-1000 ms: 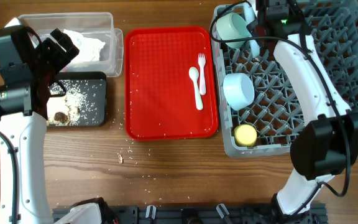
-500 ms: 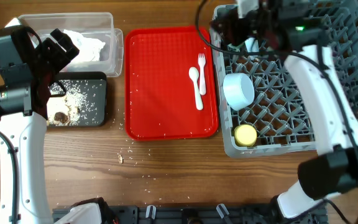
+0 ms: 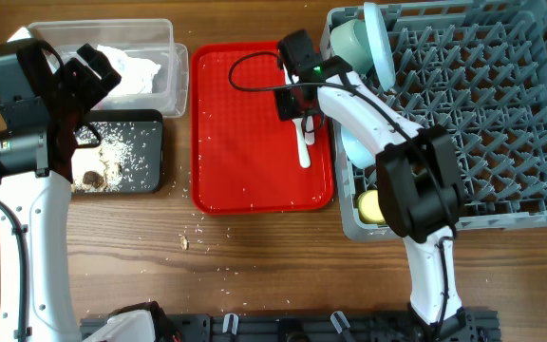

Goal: Sort waste into correct bins and load items into the dishwasher rack
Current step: 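Grasp the light-blue plate and stand it in the rack, then grasp the white spoon and place it in the rack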

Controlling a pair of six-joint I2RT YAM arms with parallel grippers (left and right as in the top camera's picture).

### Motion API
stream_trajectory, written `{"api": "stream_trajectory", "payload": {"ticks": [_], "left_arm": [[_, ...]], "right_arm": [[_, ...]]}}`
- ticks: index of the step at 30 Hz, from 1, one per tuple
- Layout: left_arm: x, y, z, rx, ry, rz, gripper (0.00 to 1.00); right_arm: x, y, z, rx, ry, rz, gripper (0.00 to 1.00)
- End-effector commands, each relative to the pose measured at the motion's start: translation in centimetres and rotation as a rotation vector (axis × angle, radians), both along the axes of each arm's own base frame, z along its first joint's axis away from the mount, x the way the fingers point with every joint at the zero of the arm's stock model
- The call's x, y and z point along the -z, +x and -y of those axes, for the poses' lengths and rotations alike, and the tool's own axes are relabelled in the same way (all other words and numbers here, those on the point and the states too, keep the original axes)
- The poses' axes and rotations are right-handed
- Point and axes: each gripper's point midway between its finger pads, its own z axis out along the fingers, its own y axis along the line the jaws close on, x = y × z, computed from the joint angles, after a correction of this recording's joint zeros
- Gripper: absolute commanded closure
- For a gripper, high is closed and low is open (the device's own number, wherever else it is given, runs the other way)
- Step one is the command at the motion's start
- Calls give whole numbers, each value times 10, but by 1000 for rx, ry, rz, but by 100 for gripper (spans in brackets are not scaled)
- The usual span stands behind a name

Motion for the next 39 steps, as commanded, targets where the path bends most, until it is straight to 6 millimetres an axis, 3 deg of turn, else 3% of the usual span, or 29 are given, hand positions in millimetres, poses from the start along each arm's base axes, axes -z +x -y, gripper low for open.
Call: {"api": "stream_trajectory", "payload": {"ticks": [1,9,11,16,18,20,22,24,26,28,30,31,33,36,39], "left_arm": [[-4,0,-4,-22,-5,12,0],[-4,0,-4,-22,-5,12,0],[-4,0,-4,-22,-5,12,0],[-4,0,-4,-22,-5,12,0],[-4,0,-4,-22,-5,12,0],[-4,0,-4,-22,-5,12,0],[-4,0,-4,-22,-5,12,0],[-4,0,-4,-22,-5,12,0],[-4,0,-4,-22,-5,12,0],[-4,0,-4,-22,-5,12,0],[-4,0,-4,-22,-5,12,0],[-4,0,-4,-22,-5,12,0],[-4,0,-4,-22,-5,12,0],[-4,0,-4,-22,-5,12,0],[-4,0,-4,-22,-5,12,0]], "right_arm": [[22,3,13,61,-31,-29,57],[31,3,19,79,-27,-56,64],[44,-5,12,62,5,-105,67],[49,-15,12,55,11,-155,82],[48,-15,11,54,15,-154,94],[42,-13,7,45,34,-152,96],[22,-8,4,34,44,-126,96],[-11,-4,-3,-23,79,-83,96],[-64,-4,-10,-83,126,-17,96],[-124,-11,-3,-131,138,70,96],[-183,-16,25,-95,116,180,96],[-200,-17,40,-63,94,218,96],[-233,-19,96,94,25,280,96],[-234,-23,166,300,-29,238,96],[-197,-28,232,634,-1,115,96]]}}
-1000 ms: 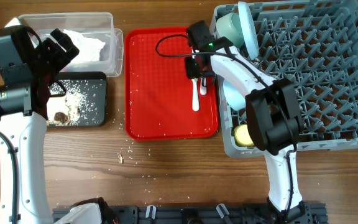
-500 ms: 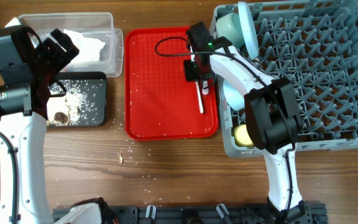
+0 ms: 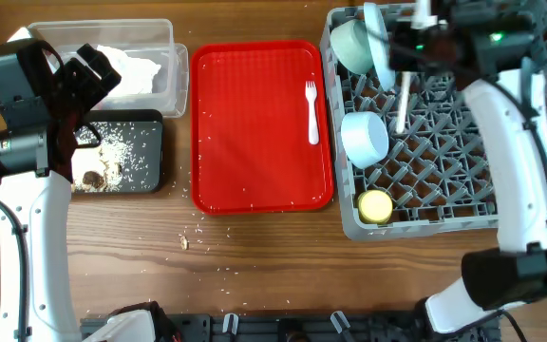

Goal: Sort waste into correct bins and load items into the dishwasher rack
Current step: 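Grasp the white spoon and place it in the rack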

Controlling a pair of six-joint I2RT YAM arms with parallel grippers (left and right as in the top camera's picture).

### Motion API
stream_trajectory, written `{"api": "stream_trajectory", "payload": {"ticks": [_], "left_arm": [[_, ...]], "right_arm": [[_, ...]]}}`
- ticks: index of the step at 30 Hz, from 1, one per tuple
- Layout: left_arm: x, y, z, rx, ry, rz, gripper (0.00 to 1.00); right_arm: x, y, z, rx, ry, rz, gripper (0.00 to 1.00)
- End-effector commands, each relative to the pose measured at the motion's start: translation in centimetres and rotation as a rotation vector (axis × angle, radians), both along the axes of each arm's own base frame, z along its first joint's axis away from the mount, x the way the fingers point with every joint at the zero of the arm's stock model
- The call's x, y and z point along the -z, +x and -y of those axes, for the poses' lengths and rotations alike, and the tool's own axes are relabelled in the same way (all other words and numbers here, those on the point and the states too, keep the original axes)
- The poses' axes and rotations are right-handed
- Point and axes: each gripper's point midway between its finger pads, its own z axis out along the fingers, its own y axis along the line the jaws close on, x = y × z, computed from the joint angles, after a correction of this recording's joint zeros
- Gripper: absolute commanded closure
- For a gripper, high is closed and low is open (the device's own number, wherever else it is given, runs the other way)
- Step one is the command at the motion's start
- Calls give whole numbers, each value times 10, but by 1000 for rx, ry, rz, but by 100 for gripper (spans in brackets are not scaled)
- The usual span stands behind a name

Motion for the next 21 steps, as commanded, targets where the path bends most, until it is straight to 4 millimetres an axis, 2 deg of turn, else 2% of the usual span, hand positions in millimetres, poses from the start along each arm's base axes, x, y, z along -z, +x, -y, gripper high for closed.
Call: {"api": "stream_trajectory", "payload": {"ticks": [1,2,6,8,10,14,15,17,20,21], "left_arm": [[-4,0,-4,-22,-5,12,0],[-4,0,-4,-22,-5,12,0],[-4,0,-4,-22,-5,12,0],[-4,0,-4,-22,-5,12,0],[-4,0,-4,-22,-5,12,0],[-4,0,-4,-23,-6,12,0],[-4,0,-4,-23,-6,12,0],[-4,0,-4,-22,-5,12,0],[-4,0,-4,-22,-5,12,0],[-4,0,-4,-22,-5,12,0]], "right_arm": [[56,-3,57,326,54,-142,96],[69,-6,64,369,74,-169,96],[128,-21,63,396,100,-270,96],[146,-27,65,405,95,-293,91],[153,-26,66,409,96,-287,84],[148,-21,65,384,98,-268,71],[143,-18,56,310,120,-262,70],[122,-7,30,166,190,-217,69],[64,15,-19,-56,177,-61,69],[53,18,-34,-96,168,-30,68]]}}
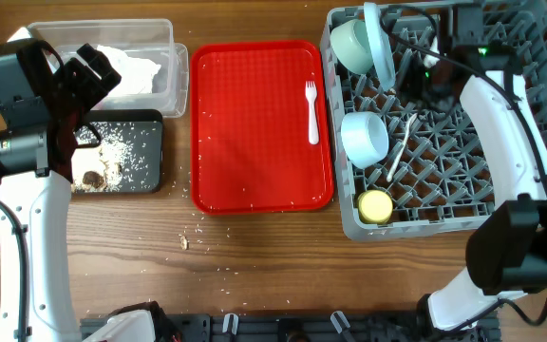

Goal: Sort waste into correct bins and load items into the dishwasher rack
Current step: 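Grasp the white spoon and place it in the rack, then grasp the white fork and place it in the rack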

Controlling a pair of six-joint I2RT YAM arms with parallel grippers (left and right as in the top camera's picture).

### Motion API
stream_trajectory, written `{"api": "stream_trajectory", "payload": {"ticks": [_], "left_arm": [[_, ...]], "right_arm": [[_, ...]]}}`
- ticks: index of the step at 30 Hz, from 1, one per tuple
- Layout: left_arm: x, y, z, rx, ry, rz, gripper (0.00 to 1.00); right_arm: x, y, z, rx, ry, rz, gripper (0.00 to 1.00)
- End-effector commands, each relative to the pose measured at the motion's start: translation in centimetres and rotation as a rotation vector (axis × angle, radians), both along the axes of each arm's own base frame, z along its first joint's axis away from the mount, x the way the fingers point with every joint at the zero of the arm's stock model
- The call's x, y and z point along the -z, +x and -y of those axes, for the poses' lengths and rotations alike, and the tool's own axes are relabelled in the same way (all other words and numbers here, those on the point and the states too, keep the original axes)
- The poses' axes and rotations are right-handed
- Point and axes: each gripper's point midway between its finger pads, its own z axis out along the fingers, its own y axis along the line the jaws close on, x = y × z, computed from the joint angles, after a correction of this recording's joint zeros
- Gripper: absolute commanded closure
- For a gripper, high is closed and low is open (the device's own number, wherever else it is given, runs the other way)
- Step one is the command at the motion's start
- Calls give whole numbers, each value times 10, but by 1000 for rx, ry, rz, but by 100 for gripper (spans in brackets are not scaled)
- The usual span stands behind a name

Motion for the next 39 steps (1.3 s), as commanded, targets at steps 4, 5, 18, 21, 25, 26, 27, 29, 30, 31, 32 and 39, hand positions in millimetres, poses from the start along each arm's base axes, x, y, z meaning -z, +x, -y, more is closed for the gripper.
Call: {"api": "stream_trajectory", "payload": {"ticks": [4,5,18,21,25,26,27,29,30,31,32,39], "left_arm": [[-4,0,-4,-22,-5,12,0],[-4,0,-4,-22,-5,12,0],[-4,0,-4,-22,-5,12,0],[-4,0,-4,-22,-5,12,0],[-4,0,-4,-22,-5,12,0],[-4,0,-4,-22,-5,12,0],[-4,0,-4,-22,-5,12,0],[-4,0,-4,-22,-5,12,0],[-4,0,-4,-23,-6,12,0],[-4,0,-4,-22,-5,12,0],[-4,0,-4,-22,-5,12,0],[-4,0,-4,-22,-5,12,0]], "right_arm": [[-70,22,-150,-398,-39,299,64],[-62,22,-165,-421,-45,296,64],[113,72,-190,-420,-269,97,66],[121,74,-184,-403,-299,90,65],[135,72,-178,-382,-324,63,65],[141,71,-177,-380,-327,50,65],[146,71,-175,-371,-331,40,65],[154,69,-171,-356,-333,17,65],[156,68,-169,-354,-335,9,65],[156,68,-168,-351,-335,8,65],[157,69,-167,-347,-333,7,65],[164,50,-167,-349,-293,-75,64]]}}
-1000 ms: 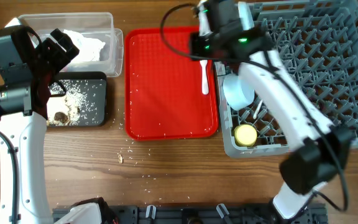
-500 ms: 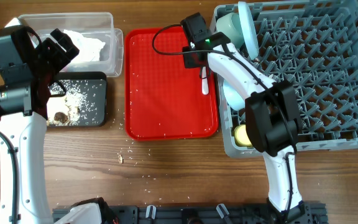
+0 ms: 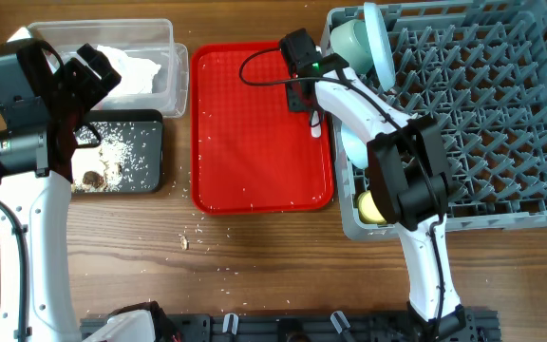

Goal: Sort waste into correct bins and load items into the dishwasher rack
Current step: 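Grasp the white fork and place it in the rack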

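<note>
A white fork (image 3: 315, 127) lies at the upper right of the red tray (image 3: 254, 152); only its lower end shows. My right gripper (image 3: 304, 95) is down over the fork's top, and its fingers are hidden by the wrist. The grey dishwasher rack (image 3: 501, 142) on the right holds a green bowl (image 3: 348, 40), a light blue plate (image 3: 380, 43), a blue cup (image 3: 349, 147) and a yellow item (image 3: 372, 207). My left gripper (image 3: 98, 68) hangs open over the bins at the left, holding nothing.
A clear bin (image 3: 164, 76) with white paper waste stands at the back left. In front of it is a black bin (image 3: 145, 157) with crumbs and scraps. Crumbs lie on the wooden table (image 3: 254, 266) in front of the tray.
My right arm has moved from over the rack back to the tray's upper right, with the gripper now over the fork. The left arm has not moved.
My right gripper was down on a white utensil beside the fork on the tray. Then it held that utensil above the rack. Then the utensil lay in the rack, let go. Now the gripper is at the fork on the tray.
</note>
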Controlling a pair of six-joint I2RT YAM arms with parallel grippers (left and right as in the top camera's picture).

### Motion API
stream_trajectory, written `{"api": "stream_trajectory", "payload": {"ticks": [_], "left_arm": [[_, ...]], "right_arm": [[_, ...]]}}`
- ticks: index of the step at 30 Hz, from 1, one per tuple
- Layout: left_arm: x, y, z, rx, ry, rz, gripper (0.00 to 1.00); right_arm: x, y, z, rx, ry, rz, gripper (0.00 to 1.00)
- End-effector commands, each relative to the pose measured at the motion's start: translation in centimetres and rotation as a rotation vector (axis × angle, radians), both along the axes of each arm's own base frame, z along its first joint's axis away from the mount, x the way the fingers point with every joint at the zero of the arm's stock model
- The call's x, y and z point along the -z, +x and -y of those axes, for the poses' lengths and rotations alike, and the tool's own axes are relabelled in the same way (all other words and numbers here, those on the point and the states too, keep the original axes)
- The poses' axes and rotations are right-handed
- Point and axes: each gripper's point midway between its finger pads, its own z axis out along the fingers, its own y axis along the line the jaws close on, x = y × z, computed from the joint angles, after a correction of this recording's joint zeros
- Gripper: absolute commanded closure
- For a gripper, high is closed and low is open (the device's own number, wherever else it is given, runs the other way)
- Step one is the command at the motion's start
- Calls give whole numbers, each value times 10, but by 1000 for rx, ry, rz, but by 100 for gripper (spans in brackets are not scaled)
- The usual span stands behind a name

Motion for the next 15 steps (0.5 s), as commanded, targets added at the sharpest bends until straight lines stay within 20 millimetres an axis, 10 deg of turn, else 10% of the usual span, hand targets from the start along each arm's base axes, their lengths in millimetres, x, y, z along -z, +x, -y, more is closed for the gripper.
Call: {"api": "stream_trajectory", "payload": {"ticks": [1,8,15], "left_arm": [[-4,1,-4,-22,-5,13,0],[-4,1,-4,-22,-5,13,0],[-4,1,-4,-22,-5,13,0]], "right_arm": [[13,-9,-6,5,46,-69,64],[16,-44,-46,-153,248,-237,79],[12,-17,-41,-141,217,-122,71]]}}
